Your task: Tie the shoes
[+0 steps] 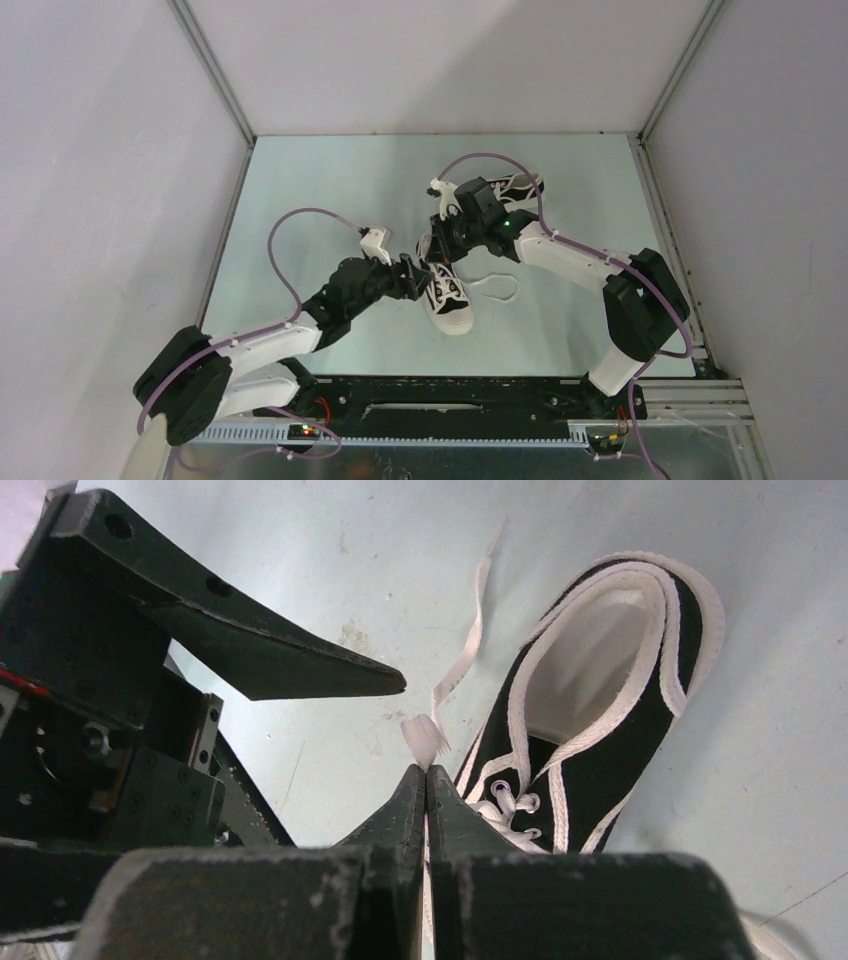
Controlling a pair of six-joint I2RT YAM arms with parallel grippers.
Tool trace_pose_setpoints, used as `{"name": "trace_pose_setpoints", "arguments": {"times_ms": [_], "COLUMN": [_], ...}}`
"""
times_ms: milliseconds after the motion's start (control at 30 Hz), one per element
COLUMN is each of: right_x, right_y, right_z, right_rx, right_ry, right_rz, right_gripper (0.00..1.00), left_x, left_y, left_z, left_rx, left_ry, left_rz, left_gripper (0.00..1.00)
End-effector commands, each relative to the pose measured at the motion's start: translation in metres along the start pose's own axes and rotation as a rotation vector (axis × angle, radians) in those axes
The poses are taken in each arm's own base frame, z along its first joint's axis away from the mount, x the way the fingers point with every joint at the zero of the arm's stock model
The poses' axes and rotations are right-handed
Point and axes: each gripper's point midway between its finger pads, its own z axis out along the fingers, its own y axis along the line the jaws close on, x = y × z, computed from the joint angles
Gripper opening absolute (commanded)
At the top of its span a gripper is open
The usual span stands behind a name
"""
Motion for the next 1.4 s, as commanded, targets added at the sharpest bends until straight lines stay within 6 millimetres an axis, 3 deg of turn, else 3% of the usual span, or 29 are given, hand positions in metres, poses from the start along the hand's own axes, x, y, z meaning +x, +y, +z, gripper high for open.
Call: {"name": "trace_pose_setpoints", "arguments": {"times_ms": [0,167,500,700,800,900,1067,1200,1367], "right_x": [-0.021,-0.020,-0.020,-0.019,-0.020,-0.019,-0.021,-0.021,-0.022], "right_y": [0.009,0.010,0.009,0.009,0.009,0.009,0.007,0.007,0.007], "right_z": [-0.005,-0.005,-0.003,-0.003,-0.004,-0.004,-0.006,-0.008,-0.010], "right_rx": [-0.020,-0.029,-0.032,-0.036,-0.034,-0.035,-0.029,-0.028,-0.025], "right_ry": [-0.050,-0.042,-0.039,-0.038,-0.038,-0.038,-0.042,-0.043,-0.046], "right_rz": [0.023,0.029,0.045,0.051,0.055,0.058,0.060,0.059,0.058], "right_gripper": [0.00,0.00,0.00,0.00,0.00,0.00,0.00,0.00,0.00], "left_x": [-0.019,-0.017,-0.023,-0.022,-0.017,-0.014,-0.008,-0.004,0.003], "left_y": [-0.006,-0.009,-0.022,-0.022,-0.018,-0.014,-0.012,-0.012,-0.013], "left_z": [0.009,0.019,0.031,0.037,0.040,0.042,0.043,0.042,0.041], "left_rx": [-0.020,-0.021,0.001,-0.029,-0.055,-0.070,-0.072,-0.061,-0.029], "left_ry": [-0.087,-0.066,-0.041,-0.017,-0.001,0.006,0.015,0.012,0.015], "left_rz": [0.037,0.074,0.103,0.104,0.096,0.089,0.081,0.074,0.083], "left_gripper": [0.84,0.86,0.72,0.47,0.42,0.26,0.16,0.02,0.00]}}
